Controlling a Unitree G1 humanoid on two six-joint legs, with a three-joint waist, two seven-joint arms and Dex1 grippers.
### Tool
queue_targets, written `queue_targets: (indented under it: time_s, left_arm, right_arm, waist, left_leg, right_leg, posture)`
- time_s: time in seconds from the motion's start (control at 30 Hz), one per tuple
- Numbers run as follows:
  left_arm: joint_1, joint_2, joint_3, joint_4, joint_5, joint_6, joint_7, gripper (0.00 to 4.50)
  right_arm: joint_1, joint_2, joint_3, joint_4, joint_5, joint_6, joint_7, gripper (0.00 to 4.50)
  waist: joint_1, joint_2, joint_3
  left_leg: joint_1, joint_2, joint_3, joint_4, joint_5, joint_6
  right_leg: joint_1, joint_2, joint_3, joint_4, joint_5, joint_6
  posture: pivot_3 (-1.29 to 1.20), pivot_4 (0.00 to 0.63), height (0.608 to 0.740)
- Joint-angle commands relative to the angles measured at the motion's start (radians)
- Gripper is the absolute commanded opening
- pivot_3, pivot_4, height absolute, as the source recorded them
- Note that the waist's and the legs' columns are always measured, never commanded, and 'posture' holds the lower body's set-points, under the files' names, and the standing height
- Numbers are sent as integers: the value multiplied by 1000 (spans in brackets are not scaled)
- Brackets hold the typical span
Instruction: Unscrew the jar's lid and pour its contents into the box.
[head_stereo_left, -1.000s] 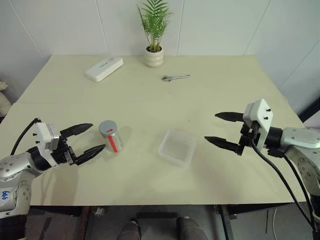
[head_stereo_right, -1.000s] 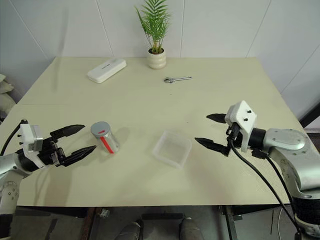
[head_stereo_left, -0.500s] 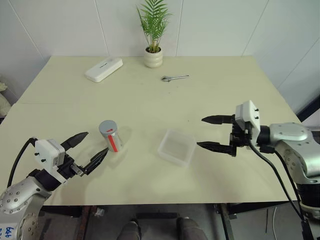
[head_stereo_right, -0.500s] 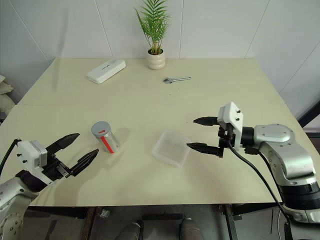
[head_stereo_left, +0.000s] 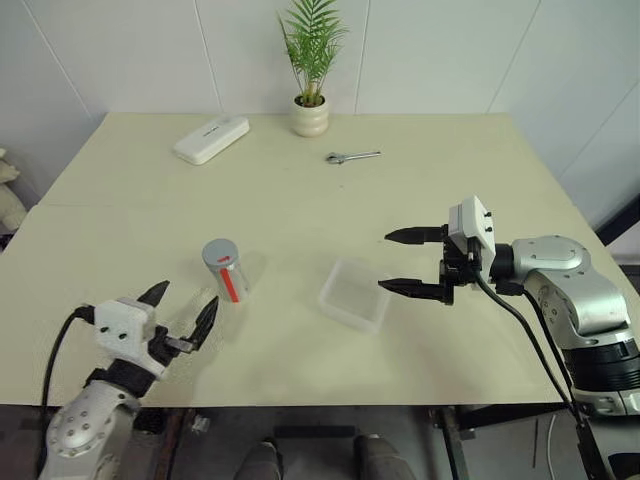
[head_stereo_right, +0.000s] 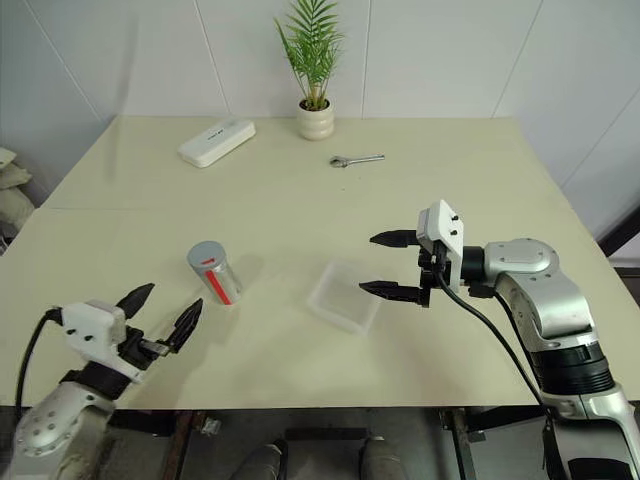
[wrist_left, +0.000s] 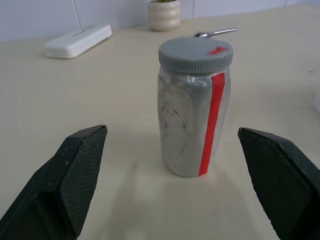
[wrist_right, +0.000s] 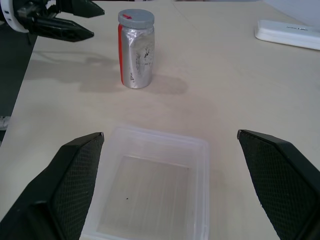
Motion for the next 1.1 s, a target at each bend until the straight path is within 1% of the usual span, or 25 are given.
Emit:
queue_targets:
  time_s: [0.03,0.2,0.63,0.93,1.1]
  left_arm:
    - [-14,-30,-45,-18,62,-19,50,4479]
    - [-94,-69,-117,49,154,-30,115,4479]
    - [-233,-173,-204,175,229,-43,189,4479]
    - [-324,-194,-195,249,248,-75,223,4479]
    - [-362,-180,-170,281,242,-79,223,4479]
  right_arm:
    - [-16,4,-20,-25,6,-15,2,4500]
    - [3,2,-29,-47,2,-13,-16,4500]
    - [40,-2,-40,-113,15,4,-54,4500]
    - [36,-1,-43,-109,8,6,-76,4500]
    - [38,-5,-43,-110,5,5,-85,4500]
  waist:
    - [3,0,0]
    - [10,0,0]
    - [10,0,0]
    - [11,0,0]
    - [11,0,0]
  left_leg:
    - [0,0,0,0,0,0]
    - [0,0,1,2,0,0]
    - [0,-1,1,3,0,0]
    - [-1,-1,1,3,0,0]
    - [0,-1,1,3,0,0]
  right_leg:
    - [0,0,0,0,0,0]
    - [1,0,1,0,1,0]
    - [0,0,1,-1,2,1]
    - [0,0,2,-1,3,2]
    - [0,0,1,-1,4,6]
  posture:
    - [0,150,740]
    - [0,150,740]
    - [0,150,740]
    - [0,150,740]
    - [0,150,740]
